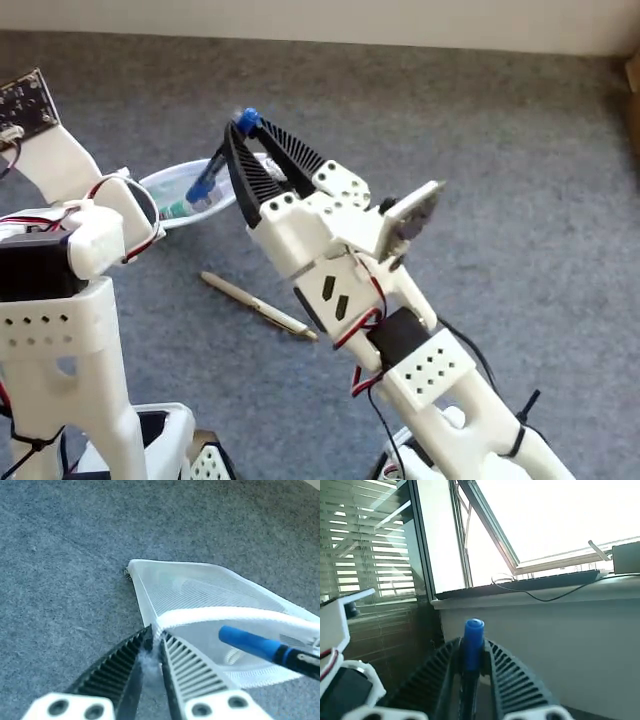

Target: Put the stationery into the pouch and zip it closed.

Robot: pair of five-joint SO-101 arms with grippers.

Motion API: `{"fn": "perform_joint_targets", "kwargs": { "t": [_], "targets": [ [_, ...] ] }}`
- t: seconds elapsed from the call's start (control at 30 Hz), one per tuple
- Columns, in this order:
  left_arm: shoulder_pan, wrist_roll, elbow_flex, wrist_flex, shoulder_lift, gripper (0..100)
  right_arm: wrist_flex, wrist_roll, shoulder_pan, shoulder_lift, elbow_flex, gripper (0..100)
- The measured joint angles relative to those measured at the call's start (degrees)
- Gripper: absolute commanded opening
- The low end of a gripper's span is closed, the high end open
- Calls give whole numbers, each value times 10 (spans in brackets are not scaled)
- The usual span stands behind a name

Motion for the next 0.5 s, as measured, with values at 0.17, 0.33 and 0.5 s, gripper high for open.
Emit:
{"fn": "perform_joint_targets", "kwargs": {
  "t": [0.17, 0.33, 0.5],
  "targets": [
    [0, 0, 0, 0, 0, 11, 0, 0, -30, 13, 31, 17],
    [0, 0, 0, 0, 0, 11, 0, 0, -41, 13, 45, 131],
    [0, 0, 0, 0, 0, 11, 0, 0, -43, -8, 65, 143]
  ]
}}
